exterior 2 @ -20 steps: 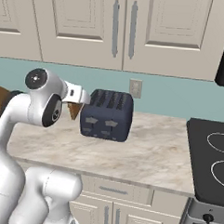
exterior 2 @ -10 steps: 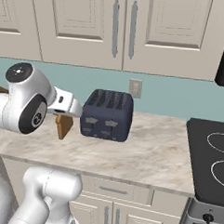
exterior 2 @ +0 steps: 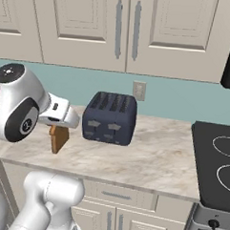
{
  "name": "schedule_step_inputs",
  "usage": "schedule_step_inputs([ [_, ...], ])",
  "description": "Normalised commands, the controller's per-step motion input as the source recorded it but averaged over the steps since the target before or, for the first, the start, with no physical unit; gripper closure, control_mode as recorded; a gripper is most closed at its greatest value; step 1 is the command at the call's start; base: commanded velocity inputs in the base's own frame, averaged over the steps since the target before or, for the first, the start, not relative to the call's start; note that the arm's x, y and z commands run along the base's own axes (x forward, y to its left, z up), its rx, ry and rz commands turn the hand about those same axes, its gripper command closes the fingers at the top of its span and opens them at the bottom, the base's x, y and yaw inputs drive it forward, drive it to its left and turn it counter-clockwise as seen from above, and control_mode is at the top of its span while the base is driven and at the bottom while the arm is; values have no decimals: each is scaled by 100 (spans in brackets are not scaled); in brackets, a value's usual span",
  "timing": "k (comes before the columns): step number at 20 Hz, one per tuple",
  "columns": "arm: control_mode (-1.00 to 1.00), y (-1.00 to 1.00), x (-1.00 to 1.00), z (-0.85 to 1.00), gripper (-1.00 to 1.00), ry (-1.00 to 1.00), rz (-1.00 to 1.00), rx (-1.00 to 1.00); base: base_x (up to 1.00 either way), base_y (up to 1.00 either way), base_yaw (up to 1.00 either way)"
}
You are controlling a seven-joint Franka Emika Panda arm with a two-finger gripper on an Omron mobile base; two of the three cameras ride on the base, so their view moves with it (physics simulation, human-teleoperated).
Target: Start the toaster. Once the lever pops up, take the bread to the plate on the dining counter.
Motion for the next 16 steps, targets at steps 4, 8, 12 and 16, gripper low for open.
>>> schedule_step_inputs([
  [4,-100,0,-21,0,100,1,0,0,0,0,0],
  [8,-100,0,-20,0,100,0,0,0,0,0,0],
  [12,-100,0,-21,0,100,0,0,0,0,0,0],
  [16,100,0,-5,0,100,0,0,0,-21,0,0],
])
